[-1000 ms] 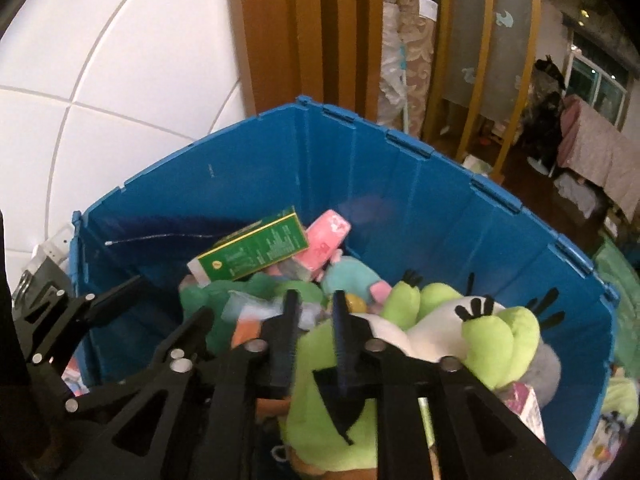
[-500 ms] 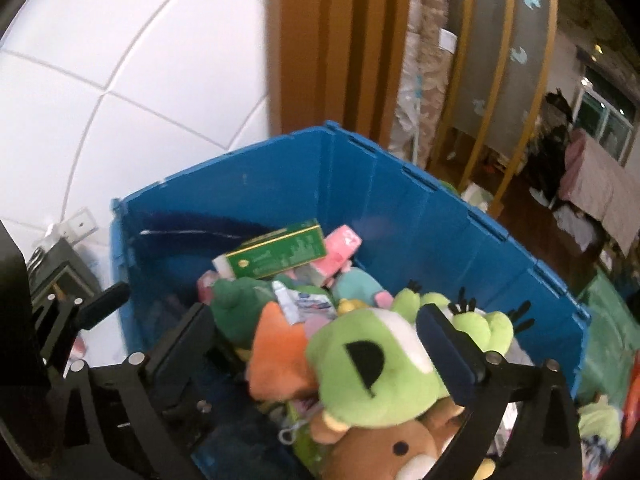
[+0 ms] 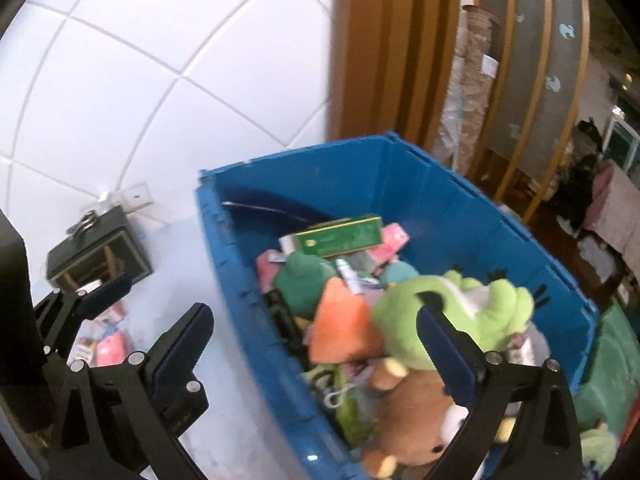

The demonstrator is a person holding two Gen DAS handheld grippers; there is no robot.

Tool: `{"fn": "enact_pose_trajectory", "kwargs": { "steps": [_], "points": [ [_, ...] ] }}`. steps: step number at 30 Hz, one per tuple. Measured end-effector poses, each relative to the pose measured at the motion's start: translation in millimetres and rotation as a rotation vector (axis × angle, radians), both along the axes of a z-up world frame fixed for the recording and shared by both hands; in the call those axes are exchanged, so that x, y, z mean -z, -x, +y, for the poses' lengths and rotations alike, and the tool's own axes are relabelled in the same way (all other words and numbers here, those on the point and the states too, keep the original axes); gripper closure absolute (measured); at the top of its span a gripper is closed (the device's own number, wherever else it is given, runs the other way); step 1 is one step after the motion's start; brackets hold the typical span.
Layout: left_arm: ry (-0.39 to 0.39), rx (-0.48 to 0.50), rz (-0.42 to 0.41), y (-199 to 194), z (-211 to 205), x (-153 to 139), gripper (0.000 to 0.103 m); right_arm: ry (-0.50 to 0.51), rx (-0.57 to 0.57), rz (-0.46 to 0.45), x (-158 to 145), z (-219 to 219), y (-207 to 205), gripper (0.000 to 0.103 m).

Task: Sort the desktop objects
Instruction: 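Move both tools back over the table toward the ibuprofen box and tissue pack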

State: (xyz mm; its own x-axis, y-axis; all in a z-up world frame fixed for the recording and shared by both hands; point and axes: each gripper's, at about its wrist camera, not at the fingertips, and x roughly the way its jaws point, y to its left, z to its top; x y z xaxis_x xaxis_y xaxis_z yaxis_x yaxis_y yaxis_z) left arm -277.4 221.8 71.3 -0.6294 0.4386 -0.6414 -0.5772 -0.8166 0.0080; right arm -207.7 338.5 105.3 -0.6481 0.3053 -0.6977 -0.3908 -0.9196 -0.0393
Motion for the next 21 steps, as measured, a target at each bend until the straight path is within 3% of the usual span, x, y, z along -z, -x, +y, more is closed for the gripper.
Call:
{"fn": "enact_pose_trajectory", "kwargs": {
  "steps": [10,21],
  "points": [
    [-0.005,-0.227,-0.043,1,-112,47,0.033,0.096,-0.199,0.047,30,-78,3,0.0],
    [0.031,-0.407,-0.138,14,-255,115,0.033,0.168,-0.374,-0.007,92,-161,38,0.0]
  ]
}}
